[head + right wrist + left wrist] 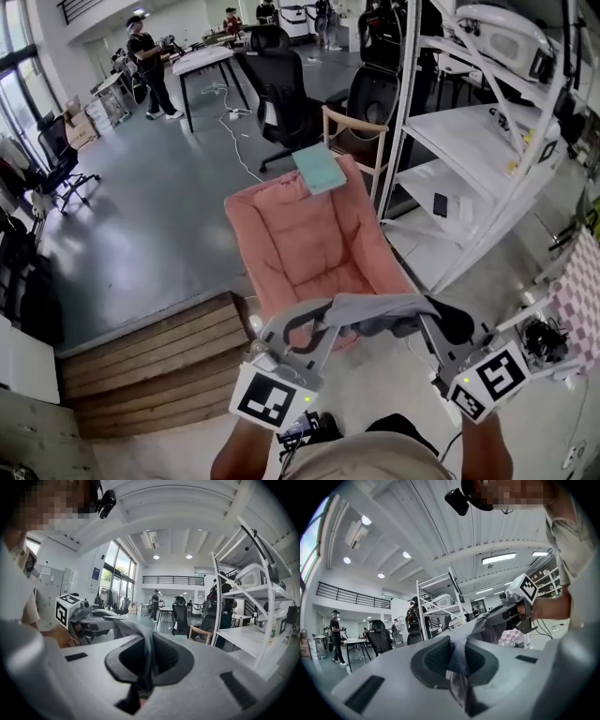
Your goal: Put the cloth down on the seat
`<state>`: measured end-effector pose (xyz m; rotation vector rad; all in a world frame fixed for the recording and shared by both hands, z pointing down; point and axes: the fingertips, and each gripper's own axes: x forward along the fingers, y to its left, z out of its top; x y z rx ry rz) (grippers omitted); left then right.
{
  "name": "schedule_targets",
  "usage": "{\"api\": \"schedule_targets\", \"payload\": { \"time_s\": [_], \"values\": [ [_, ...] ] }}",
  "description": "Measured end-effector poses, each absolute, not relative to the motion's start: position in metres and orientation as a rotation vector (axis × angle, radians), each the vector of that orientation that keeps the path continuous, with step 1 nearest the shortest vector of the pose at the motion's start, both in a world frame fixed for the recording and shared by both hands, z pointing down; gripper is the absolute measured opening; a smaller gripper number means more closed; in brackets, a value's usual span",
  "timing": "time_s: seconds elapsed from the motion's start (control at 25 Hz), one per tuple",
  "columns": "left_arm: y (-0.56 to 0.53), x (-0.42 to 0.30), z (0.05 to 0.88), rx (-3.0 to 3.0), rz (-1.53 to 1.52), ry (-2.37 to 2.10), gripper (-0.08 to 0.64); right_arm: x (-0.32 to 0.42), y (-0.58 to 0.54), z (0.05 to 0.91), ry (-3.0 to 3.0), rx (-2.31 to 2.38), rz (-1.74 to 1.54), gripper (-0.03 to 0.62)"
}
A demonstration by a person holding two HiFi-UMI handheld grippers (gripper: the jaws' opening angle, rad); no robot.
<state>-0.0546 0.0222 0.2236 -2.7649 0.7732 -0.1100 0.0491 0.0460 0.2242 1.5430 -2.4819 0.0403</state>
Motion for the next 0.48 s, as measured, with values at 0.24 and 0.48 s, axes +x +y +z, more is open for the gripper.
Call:
{"api": "schedule_targets", "payload": {
  "time_s": [0.24, 0.48],
  "values": [
    [-0.004, -0.081, 0.215, -2.728, -0.126, 0.847, 0.021, 0.025, 0.006, 0.210, -2.530, 1.464, -0.042, 0.015],
    [-0.041, -0.095, 0.220, -2.696, -0.207, 0.937, 0.021, 0.011, -0.046, 0.210, -2.617, 1.349, -0.067, 0.017]
  ]
}}
